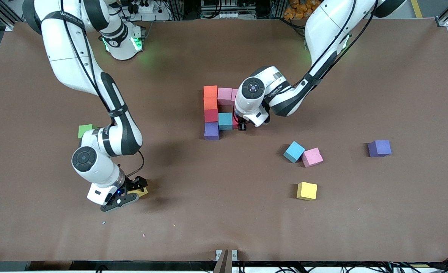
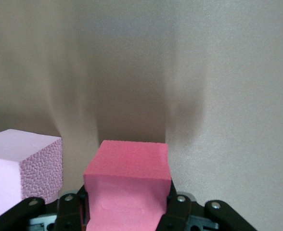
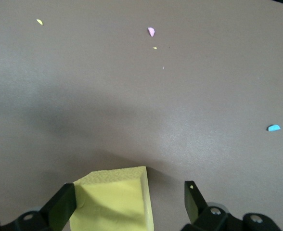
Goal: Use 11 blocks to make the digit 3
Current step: 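Grasp the yellow cube with the right gripper while the left gripper holds pink, then release the pink cube with the left gripper while the right gripper lifts yellow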
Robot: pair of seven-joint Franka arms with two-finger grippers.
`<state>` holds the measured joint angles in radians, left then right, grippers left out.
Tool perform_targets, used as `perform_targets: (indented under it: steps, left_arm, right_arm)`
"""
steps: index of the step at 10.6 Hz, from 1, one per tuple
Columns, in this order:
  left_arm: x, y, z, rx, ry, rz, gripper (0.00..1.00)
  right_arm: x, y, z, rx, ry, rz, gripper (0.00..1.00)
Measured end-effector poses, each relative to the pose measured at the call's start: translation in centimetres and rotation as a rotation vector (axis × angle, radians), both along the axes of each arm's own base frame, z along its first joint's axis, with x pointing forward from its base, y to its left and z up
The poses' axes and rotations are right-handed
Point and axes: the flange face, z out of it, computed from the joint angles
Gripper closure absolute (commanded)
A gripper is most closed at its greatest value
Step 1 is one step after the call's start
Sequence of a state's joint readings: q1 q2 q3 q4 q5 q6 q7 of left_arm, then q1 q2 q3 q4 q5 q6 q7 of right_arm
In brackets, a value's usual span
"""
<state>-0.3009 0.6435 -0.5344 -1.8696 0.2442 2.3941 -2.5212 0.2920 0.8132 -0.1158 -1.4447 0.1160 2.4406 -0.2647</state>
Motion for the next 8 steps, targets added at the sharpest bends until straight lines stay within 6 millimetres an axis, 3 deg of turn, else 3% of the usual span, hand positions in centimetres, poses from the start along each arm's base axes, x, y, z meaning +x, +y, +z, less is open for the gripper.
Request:
perform_targets:
  steps: [4,6,8]
  left_arm:
    - [0.0,-0.1,-0.2,-0.009,-0.004,0.001,0.84]
    - [0.0,0.0,-0.2,-0.01,-0.005,0.002,0.65]
    - [0.0,0.0,-0.4,-0.009,-0.003,0.003,0.56]
  right_arm:
    - [0.3,0.6,1.2,-0.001,0.048,0.015,0.0]
    - [0.5,0.7,1.9,0.003,0.06,0.026,0.0]
    - [0.4,0.7,1.4,0.022,0.072,0.032,0.0]
